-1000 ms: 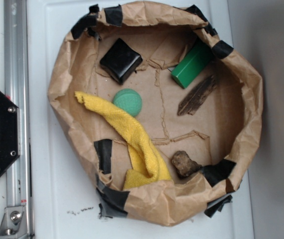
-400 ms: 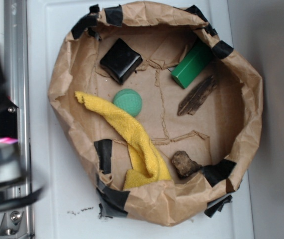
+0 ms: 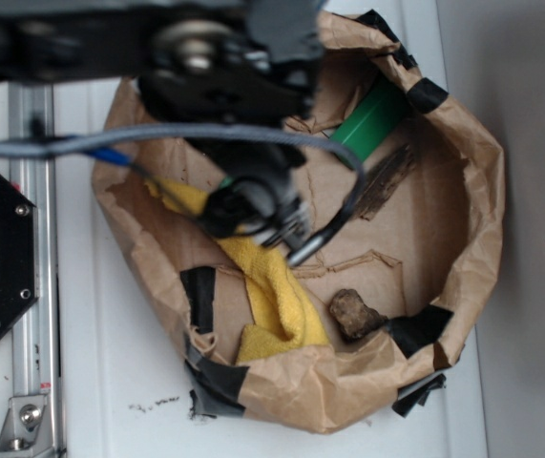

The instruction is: Grab the black box.

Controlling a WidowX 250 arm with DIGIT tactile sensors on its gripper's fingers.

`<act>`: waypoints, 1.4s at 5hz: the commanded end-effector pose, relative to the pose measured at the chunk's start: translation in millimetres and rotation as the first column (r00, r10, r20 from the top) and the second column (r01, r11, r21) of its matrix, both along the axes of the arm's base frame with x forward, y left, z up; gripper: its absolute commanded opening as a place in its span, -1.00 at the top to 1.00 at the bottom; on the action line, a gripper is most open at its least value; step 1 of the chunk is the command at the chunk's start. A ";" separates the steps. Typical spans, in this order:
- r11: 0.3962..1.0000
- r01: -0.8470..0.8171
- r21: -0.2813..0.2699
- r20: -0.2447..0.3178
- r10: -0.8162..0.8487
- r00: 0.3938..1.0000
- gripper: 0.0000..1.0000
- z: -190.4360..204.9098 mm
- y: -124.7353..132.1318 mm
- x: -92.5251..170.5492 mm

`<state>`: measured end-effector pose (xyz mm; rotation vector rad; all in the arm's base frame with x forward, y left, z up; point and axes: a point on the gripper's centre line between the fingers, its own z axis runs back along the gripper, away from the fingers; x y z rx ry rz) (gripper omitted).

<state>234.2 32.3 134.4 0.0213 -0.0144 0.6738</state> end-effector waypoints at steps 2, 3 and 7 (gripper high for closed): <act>0.994 -0.098 0.040 -0.008 0.098 0.995 -1.00 -21.9 16.0 4.0; 0.994 -0.098 0.040 -0.008 0.098 0.995 -1.00 -21.9 16.0 4.0; 0.987 -0.090 0.136 0.035 0.086 0.996 -1.00 -86.4 85.3 -15.9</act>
